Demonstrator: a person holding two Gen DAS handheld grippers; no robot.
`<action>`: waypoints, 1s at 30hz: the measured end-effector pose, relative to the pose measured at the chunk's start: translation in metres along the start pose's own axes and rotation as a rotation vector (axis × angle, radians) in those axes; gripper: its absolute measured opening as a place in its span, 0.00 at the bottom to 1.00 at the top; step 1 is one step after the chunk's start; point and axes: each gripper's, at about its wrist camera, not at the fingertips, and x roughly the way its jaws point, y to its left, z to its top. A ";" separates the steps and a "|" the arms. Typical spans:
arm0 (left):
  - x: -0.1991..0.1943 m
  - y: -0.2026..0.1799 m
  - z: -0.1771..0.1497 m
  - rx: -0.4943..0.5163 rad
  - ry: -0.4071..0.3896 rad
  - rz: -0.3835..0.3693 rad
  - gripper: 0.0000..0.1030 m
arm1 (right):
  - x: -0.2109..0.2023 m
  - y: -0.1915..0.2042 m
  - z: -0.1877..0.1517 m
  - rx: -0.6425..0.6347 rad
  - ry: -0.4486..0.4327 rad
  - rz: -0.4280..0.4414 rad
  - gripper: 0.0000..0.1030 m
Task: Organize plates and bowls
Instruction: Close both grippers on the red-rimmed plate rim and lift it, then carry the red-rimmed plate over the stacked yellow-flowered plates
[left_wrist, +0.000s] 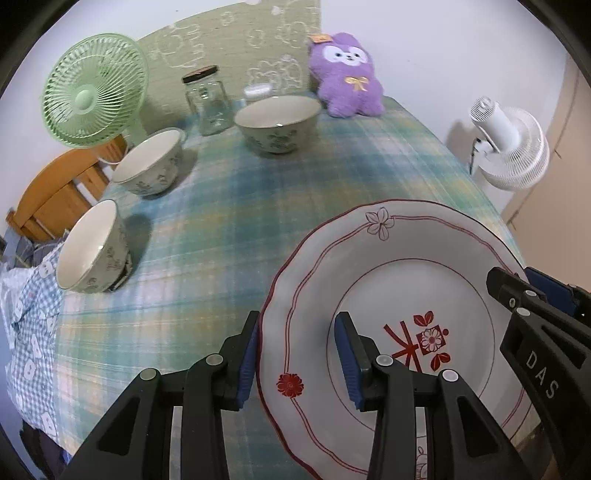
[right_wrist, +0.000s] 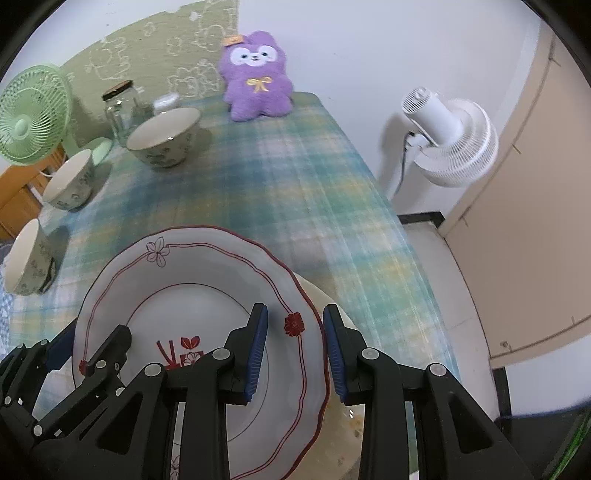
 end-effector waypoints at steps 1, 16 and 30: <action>0.001 -0.002 -0.002 0.007 0.004 -0.004 0.39 | 0.000 -0.002 -0.002 0.005 0.003 -0.004 0.34; 0.008 -0.026 -0.017 0.078 0.032 -0.007 0.39 | 0.010 -0.019 -0.029 0.061 0.058 -0.043 0.34; 0.013 -0.039 -0.016 0.108 0.022 0.063 0.40 | 0.019 -0.019 -0.027 0.059 0.082 -0.062 0.34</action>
